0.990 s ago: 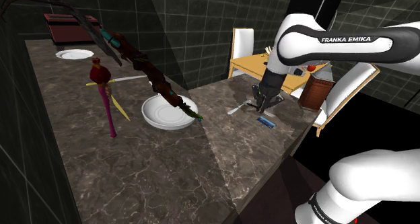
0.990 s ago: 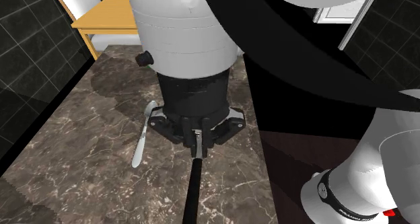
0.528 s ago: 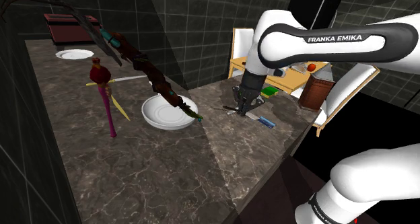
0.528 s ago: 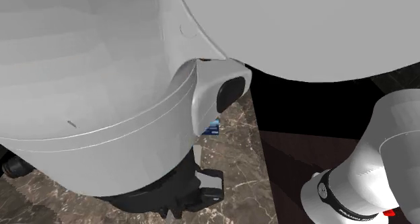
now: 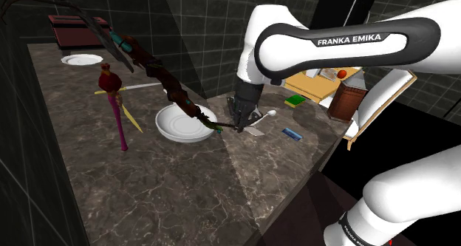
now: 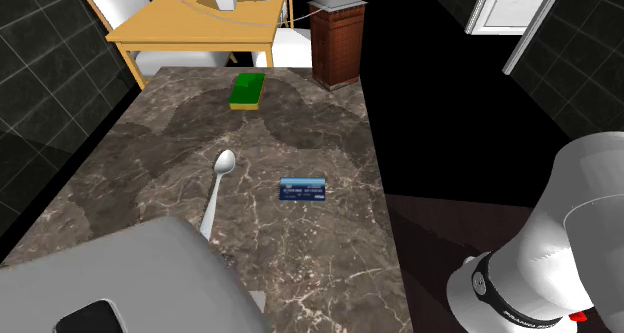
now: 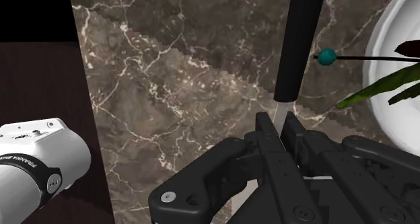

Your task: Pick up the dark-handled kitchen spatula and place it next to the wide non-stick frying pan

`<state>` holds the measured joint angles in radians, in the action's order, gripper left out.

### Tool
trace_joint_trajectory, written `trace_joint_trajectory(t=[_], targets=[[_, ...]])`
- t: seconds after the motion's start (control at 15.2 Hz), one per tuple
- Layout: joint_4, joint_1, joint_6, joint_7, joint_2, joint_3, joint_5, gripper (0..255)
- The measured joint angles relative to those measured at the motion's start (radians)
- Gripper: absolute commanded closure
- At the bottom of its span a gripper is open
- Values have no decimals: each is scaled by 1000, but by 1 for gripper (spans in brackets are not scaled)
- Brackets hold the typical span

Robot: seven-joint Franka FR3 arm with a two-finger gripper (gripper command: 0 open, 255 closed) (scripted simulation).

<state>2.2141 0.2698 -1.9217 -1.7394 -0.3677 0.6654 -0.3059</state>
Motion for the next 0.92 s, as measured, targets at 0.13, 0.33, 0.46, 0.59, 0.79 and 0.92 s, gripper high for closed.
trace_joint_trajectory(t=[0.13, 0.33, 0.46, 0.59, 0.79, 0.92], targets=[[-54, 3, -6, -61, 55, 49, 23, 255], [-128, 8, -18, -155, 143, 121, 72, 255], [-202, 11, -28, -243, 241, 182, 141, 255], [-265, -1, -31, -331, 329, 229, 212, 255], [-379, -47, -6, -455, 463, 269, 329, 255], [-470, -112, 13, -545, 579, 275, 428, 255]])
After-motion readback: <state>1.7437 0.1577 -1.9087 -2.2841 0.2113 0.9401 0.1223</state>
